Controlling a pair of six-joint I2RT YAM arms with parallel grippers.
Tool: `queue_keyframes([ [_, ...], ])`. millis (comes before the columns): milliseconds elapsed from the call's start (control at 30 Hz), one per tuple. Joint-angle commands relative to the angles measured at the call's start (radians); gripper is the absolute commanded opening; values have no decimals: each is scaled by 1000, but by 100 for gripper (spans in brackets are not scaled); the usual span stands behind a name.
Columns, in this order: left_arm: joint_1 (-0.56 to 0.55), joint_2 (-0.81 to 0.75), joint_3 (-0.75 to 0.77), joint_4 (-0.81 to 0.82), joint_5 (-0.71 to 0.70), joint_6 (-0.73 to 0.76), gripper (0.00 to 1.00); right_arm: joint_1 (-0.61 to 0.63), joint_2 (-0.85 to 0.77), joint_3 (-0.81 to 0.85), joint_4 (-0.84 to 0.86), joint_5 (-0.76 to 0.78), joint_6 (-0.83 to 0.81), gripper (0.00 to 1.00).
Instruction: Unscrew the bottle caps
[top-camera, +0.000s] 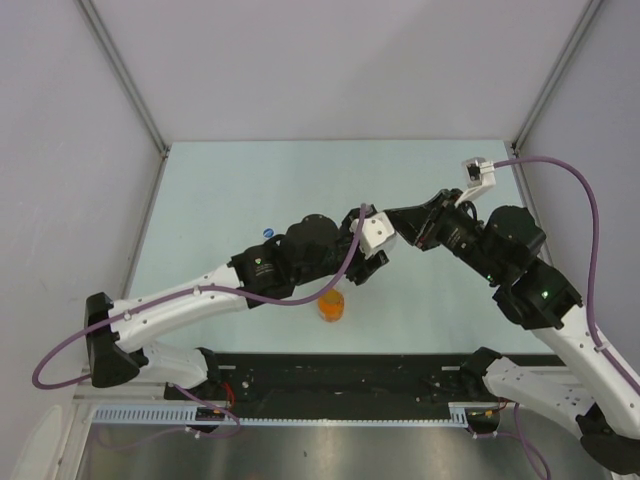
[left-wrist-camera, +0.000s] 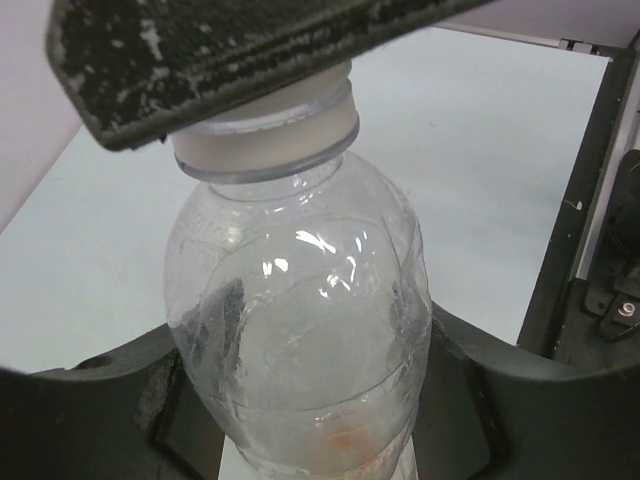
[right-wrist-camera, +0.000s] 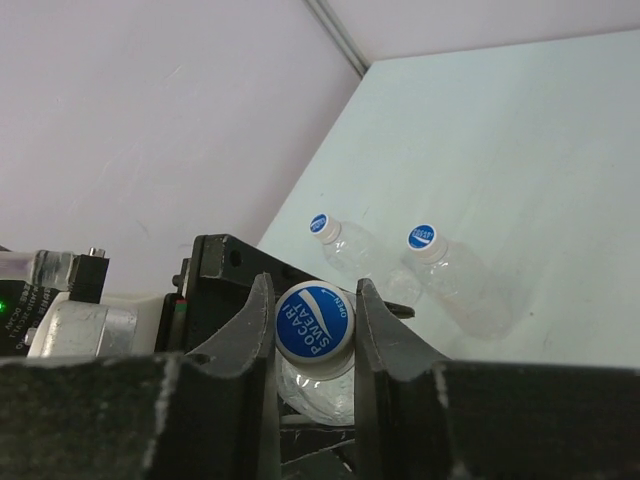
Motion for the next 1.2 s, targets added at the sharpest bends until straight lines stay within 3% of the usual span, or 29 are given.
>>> queue_keyframes([
  [0,-8,-10,22,27,-8,19,0,4,-7,18,24,-1,-9,0],
  [100,-8,-31,19,24,71,19,0,7,-15,18,29,-39,-50,0],
  [200,-8,-88,-13,48,365,18,0,5,-44,18,63,-128,-134,0],
  [267,6,-115,-45,92,639,-9,0,2,-62,18,92,-201,-176,0],
  [367,16,-125,-38,123,874,-83,0,-22,-79,19,115,-310,-219,0],
  [600,41,-71,31,128,1275,-178,0,-75,-75,30,155,-616,-271,0],
  [700,42,-47,45,164,1381,-227,0,-85,-63,48,152,-724,-295,0],
  [800,44,-48,21,311,1435,-339,0,-95,-52,62,144,-807,-323,0],
  [933,42,-45,-25,638,1496,-542,1,-98,-35,70,138,-909,-355,0],
  [1033,42,-25,-42,782,1510,-677,1,-105,-24,73,139,-950,-368,0],
  [1100,42,-11,-24,751,1513,-648,1,-105,-15,78,135,-959,-372,0],
  [1133,42,-8,-12,635,1509,-605,0,-107,-13,78,132,-950,-377,0],
  [1167,44,-8,25,535,1457,-455,0,-107,-15,79,129,-937,-375,0],
])
